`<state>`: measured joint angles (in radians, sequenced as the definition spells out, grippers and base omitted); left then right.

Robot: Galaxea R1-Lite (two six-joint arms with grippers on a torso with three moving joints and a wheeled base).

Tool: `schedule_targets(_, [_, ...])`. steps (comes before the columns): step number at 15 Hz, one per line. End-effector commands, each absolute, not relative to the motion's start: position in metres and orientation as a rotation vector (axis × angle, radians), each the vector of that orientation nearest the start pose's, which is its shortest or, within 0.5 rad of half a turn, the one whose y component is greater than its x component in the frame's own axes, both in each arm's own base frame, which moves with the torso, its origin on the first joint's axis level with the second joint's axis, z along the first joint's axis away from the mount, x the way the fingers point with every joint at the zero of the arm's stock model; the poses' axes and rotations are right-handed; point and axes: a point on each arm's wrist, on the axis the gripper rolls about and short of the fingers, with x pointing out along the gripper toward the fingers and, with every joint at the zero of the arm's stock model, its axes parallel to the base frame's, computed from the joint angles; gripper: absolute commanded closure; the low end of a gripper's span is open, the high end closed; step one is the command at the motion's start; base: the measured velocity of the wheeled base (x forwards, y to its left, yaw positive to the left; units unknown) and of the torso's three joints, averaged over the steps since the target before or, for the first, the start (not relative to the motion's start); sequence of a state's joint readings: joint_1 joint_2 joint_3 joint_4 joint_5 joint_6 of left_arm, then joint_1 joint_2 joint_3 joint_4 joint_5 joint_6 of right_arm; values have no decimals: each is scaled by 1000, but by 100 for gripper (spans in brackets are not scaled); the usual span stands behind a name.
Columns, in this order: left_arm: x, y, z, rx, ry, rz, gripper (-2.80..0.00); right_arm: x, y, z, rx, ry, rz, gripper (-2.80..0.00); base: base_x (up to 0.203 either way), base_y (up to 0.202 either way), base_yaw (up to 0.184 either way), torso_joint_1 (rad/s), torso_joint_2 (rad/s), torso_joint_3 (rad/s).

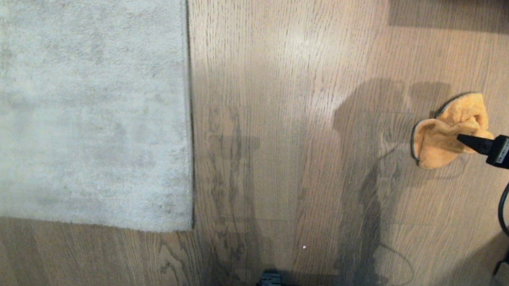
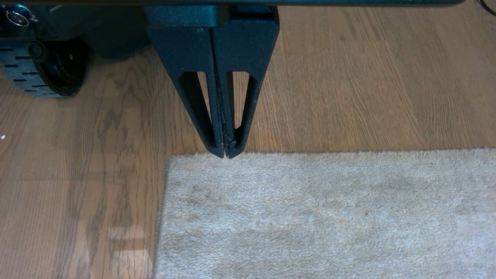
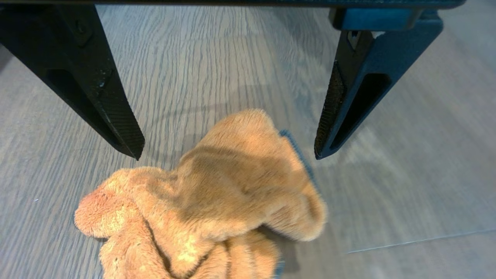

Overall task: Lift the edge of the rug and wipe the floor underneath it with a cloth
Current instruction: Pick up the rag

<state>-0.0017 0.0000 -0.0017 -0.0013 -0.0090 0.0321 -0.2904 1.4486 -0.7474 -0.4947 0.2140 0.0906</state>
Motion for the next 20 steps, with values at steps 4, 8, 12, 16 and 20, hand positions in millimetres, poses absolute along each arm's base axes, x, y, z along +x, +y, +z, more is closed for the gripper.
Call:
schedule_targets(4, [-23, 0, 76, 32, -3, -11, 0, 276, -77, 203, 220, 175, -99, -280, 0, 0, 0, 0, 0, 0])
schedule_targets(8, [-23, 0, 76, 32, -3, -11, 0, 294, -83, 190, 240, 144, -117, -280, 0, 0, 0, 0, 0, 0])
schedule_targets(12, [-23, 0, 76, 32, -3, -11, 0, 306, -85, 184, 234, 115, -111, -280, 0, 0, 0, 0, 0, 0])
schedule_targets(16, [-23, 0, 76, 32, -2, -11, 0, 316, -86, 180, 227, 89, -103, -280, 0, 0, 0, 0, 0, 0])
schedule_targets(20, [-23, 0, 76, 32, -3, -11, 0, 325, -88, 181, 223, 74, -100, -280, 0, 0, 0, 0, 0, 0])
